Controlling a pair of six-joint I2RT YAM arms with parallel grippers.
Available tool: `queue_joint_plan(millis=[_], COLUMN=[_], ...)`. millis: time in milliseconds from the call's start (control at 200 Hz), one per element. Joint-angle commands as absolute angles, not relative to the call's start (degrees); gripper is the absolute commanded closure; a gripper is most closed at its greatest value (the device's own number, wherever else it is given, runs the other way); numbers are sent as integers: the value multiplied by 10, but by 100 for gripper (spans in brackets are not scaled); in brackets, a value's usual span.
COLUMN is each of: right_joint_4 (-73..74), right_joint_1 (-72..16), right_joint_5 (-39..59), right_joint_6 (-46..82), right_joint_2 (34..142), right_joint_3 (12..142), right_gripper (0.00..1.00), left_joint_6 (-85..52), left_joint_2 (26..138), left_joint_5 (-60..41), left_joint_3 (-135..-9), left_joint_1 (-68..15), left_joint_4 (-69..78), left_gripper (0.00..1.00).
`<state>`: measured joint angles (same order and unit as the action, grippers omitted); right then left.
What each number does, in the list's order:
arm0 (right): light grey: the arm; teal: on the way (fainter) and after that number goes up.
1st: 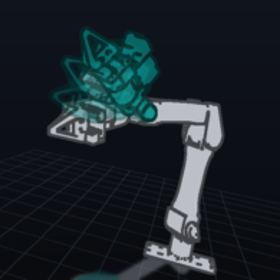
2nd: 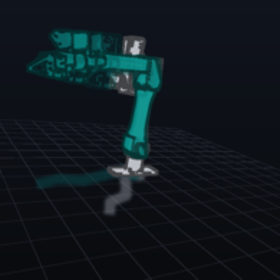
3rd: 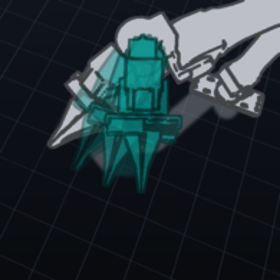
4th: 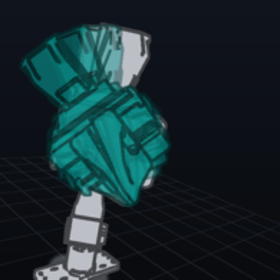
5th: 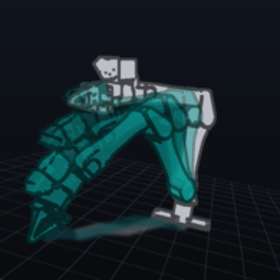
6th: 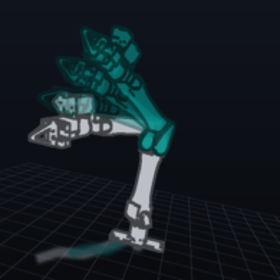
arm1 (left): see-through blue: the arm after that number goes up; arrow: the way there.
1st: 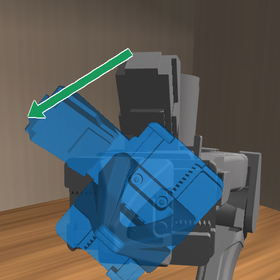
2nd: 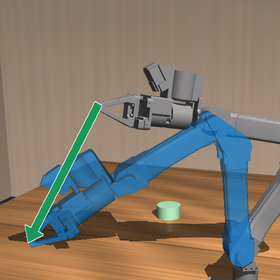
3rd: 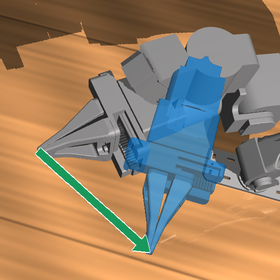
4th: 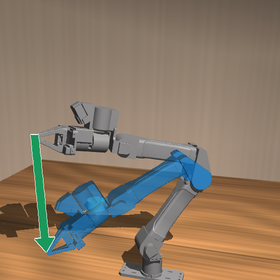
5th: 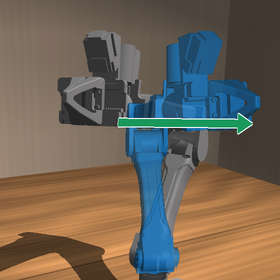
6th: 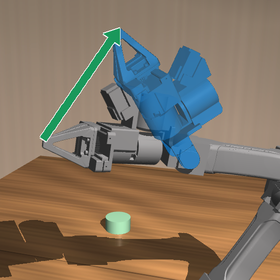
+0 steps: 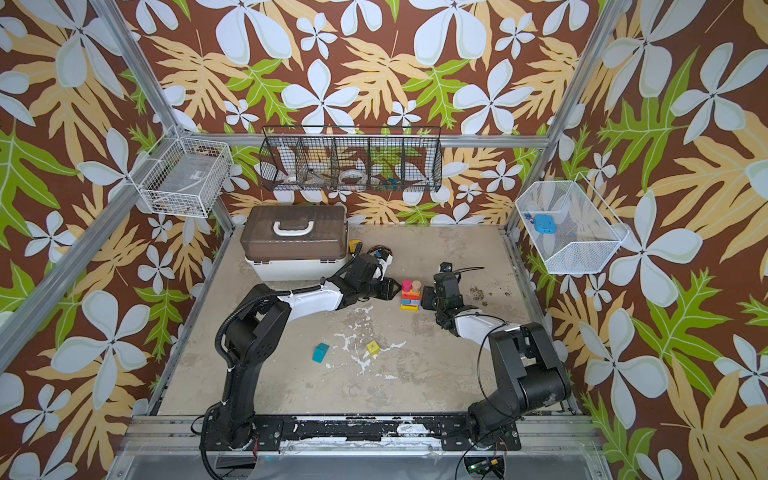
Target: Build the wood block tower
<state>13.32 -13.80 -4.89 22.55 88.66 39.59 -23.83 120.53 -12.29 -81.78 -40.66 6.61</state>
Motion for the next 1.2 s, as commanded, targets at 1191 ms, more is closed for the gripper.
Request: queue_joint_plan(millis=[1191], right_joint_4=[167], right_joint_1=[-108], right_joint_5=[-68], right_joint_6=[260], right_joint_2=[841], right_joint_3=[355], right_gripper=[35], left_joint_6=[-242], left_joint_2=[954], left_joint_5=[34], left_joint_3=[-631], left_joint_1=[-383], left_joint_4=[69], left_gripper=[56])
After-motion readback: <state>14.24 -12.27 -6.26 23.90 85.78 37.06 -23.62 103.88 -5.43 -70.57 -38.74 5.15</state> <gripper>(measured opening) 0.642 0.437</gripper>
